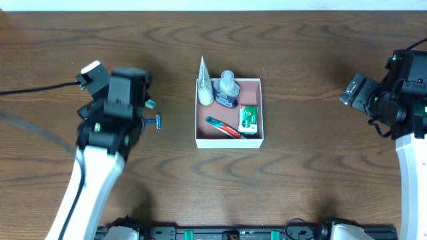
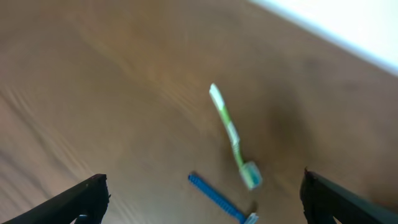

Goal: Pack container
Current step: 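Return the left gripper to the blue razor and grasp it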

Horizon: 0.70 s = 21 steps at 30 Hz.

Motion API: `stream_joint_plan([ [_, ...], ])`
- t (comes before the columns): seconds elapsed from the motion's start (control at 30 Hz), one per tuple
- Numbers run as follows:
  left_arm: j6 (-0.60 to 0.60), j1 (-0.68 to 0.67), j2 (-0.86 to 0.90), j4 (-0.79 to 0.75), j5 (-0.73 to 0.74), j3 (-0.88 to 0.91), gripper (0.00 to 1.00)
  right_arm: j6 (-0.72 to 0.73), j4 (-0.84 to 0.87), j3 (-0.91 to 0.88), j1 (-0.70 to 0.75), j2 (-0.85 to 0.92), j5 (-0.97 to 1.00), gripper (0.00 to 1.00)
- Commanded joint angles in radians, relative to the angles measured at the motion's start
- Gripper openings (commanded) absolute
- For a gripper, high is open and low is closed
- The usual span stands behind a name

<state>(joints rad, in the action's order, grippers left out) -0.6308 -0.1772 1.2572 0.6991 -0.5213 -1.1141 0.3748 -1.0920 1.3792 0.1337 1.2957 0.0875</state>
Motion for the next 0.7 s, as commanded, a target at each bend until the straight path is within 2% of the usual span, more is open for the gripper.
stream_joint_plan([
  [0.0, -0.056, 0.087, 0.099, 0.003, 0.193, -0.003, 0.98, 0.013, -0.001, 0.008, 0.009, -0.008, 0.017, 0.99],
  [0.23, -0.094, 0.224, 0.265, -0.005, 0.41, -0.003, 0.98, 0.013, -0.001, 0.008, 0.01, -0.008, 0.017, 0.99],
  [0.67, -0.097, 0.256, 0.464, -0.012, 0.541, -0.003, 0.98, 0.013, -0.001, 0.008, 0.01, -0.008, 0.017, 0.99],
])
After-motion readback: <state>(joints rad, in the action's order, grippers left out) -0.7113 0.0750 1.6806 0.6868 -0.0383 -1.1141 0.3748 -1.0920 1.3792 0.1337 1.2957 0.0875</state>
